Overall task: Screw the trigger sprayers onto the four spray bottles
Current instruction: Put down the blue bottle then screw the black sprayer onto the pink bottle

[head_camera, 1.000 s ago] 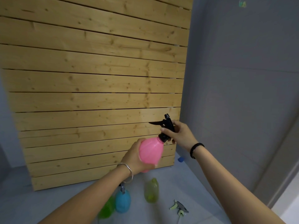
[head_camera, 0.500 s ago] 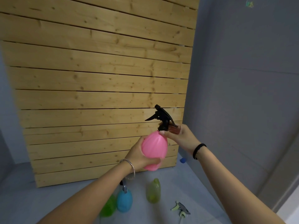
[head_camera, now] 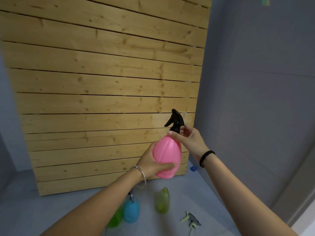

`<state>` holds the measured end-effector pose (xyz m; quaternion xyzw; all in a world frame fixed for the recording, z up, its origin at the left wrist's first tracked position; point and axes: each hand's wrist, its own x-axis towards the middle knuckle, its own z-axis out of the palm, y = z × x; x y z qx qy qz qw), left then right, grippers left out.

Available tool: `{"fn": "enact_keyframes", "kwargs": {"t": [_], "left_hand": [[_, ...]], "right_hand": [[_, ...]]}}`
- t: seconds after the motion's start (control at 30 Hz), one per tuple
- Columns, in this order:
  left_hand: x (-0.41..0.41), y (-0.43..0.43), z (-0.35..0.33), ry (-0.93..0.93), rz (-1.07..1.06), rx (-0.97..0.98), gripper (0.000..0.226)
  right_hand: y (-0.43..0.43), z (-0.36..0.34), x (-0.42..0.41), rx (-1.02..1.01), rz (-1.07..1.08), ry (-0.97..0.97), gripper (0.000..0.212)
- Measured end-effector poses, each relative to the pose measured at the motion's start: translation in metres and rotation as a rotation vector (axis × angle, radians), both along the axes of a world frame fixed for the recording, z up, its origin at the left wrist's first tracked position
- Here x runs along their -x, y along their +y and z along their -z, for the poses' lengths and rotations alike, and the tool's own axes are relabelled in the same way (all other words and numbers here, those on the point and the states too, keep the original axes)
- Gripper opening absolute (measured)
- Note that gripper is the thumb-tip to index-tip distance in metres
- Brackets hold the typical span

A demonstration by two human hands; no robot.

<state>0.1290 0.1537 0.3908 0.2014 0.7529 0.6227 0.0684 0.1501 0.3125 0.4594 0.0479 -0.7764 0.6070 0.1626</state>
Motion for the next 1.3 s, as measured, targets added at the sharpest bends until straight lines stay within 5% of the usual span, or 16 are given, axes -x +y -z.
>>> {"fn": "enact_keyframes", "kwargs": {"t": [0.27,0.8,0.97,1.07,1.3], "left_hand": [[0.006,0.002,-0.007,0.008,-0.057,-0.057,0.085],[0.003,0.007,-0.010,0.075,-0.148,-0.012,0.099],[0.005,0.009,-0.015,0.097,-0.164,-0.042,0.095],[0.006,0.007,-0.017,0.110,-0.172,-0.056,0.093],[0.004,0.009,-0.017,0.116,-0.166,-0.066,0.094]], "right_hand": [[-0.014,-0.008,-0.004,0.130,-0.121,-0.093,0.041],[-0.031,-0.005,0.007,0.279,0.094,0.069,0.039],[-0.033,-0.010,0.006,0.230,-0.036,0.002,0.011],[-0.031,-0.013,0.005,0.203,-0.100,-0.030,0.031],[-0.044,-0.007,0.006,0.230,0.142,0.004,0.028]]}}
